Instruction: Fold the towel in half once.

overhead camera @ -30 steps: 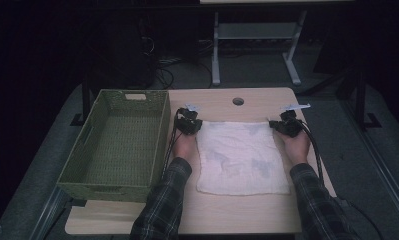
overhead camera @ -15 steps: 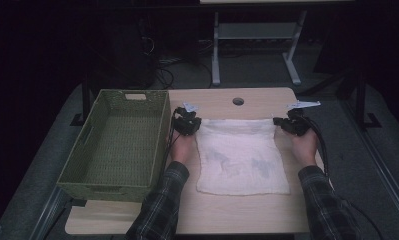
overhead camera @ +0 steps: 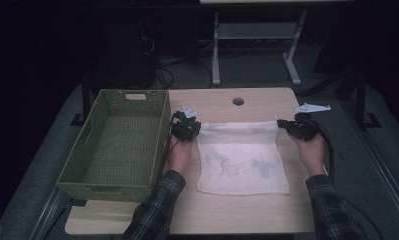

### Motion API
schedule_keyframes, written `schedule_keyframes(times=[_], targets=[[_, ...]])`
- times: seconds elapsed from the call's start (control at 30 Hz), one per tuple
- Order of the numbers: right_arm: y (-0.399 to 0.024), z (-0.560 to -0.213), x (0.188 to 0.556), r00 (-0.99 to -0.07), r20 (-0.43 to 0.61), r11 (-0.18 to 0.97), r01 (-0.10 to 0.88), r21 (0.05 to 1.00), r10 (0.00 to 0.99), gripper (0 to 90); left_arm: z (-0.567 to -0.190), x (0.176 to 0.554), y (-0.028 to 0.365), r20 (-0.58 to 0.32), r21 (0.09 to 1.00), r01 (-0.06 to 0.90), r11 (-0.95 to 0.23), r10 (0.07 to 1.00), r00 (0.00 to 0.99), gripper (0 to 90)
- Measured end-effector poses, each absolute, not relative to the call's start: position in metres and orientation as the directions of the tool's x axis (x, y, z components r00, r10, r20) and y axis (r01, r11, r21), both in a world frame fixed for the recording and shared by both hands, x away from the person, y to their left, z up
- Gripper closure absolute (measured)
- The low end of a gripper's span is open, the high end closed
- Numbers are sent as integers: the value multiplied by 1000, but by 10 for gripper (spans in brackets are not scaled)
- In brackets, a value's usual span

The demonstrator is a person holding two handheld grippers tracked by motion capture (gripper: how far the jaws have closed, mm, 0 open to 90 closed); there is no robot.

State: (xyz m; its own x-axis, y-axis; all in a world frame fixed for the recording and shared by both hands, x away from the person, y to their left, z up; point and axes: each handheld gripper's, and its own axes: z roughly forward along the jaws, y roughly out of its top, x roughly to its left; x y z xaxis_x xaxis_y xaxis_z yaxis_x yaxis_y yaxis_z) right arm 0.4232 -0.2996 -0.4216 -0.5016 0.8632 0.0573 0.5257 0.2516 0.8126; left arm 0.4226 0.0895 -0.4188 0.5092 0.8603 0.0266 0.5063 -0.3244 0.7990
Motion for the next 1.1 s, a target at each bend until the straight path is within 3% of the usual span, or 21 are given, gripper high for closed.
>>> schedule_keyframes(times=[0.2,0.7,1.1], targets=[[-305,-415,406,-511,60,246,509,825,857,892,-415,409,96,-40,814,508,-281,846,531,862],[-310,-420,353,-551,98,223,486,845,829,892,-415,362,103,10,822,454,-344,806,592,862],[-309,-426,315,-572,88,247,481,841,815,891,-421,333,112,-41,823,459,-334,772,635,862]])
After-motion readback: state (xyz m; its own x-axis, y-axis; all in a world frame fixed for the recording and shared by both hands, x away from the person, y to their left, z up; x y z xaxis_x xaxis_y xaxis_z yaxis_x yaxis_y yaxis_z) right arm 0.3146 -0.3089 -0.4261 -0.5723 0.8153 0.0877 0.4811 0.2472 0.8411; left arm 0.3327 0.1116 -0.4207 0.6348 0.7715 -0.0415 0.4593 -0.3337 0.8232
